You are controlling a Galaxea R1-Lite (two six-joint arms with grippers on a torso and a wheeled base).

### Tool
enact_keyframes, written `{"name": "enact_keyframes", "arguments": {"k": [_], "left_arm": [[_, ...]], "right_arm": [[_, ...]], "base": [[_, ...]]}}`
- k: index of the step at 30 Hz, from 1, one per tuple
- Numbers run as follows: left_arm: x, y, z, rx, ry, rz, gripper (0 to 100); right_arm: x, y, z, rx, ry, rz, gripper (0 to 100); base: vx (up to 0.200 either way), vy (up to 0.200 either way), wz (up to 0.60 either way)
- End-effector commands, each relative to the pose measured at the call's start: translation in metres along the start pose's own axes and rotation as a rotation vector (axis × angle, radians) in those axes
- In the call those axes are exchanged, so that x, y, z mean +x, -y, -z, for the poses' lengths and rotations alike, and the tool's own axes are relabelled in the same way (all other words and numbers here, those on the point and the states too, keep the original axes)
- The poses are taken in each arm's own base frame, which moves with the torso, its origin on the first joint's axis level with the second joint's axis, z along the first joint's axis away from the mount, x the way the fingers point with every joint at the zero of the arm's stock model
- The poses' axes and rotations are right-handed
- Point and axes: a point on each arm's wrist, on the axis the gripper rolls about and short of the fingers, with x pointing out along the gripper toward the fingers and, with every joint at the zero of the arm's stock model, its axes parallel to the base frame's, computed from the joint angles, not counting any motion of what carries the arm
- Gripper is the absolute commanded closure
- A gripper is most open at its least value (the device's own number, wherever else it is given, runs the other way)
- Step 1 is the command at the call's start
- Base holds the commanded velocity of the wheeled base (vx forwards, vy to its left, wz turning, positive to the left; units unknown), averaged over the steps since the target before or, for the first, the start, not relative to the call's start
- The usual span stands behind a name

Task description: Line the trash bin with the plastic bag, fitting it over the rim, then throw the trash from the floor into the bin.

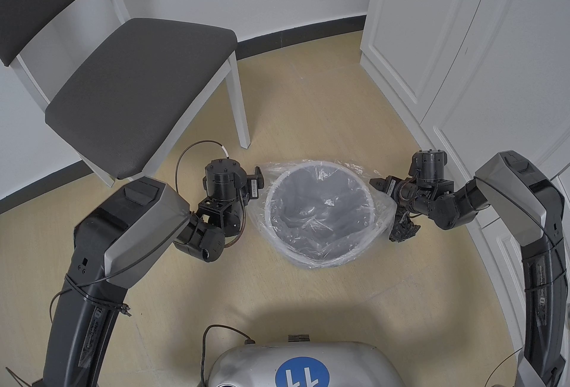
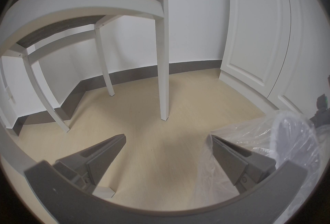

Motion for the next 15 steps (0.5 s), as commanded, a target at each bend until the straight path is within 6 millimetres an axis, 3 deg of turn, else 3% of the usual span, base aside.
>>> {"name": "enact_keyframes", "arguments": {"k": [1, 8, 15], "left_arm": [[-0.028, -0.005, -0.021, -0.012, -0.005, 0.012, 0], [-0.058, -0.005, -0.034, -0.010, -0.007, 0.038, 0], [-0.072, -0.004, -0.035, -0.019, -0.026, 0.051, 0]], "right_arm": [[-0.034, -0.015, -0.016, -0.008, 0.047, -0.026, 0], [-0.087, -0.046, -0.032, -0.059, 0.083, -0.088, 0], [-0.100, -0.051, -0.031, -0.053, 0.072, -0.100, 0]], "base": [[0.000, 0.000, 0.00], [0.000, 0.000, 0.00], [0.000, 0.000, 0.00]]}}
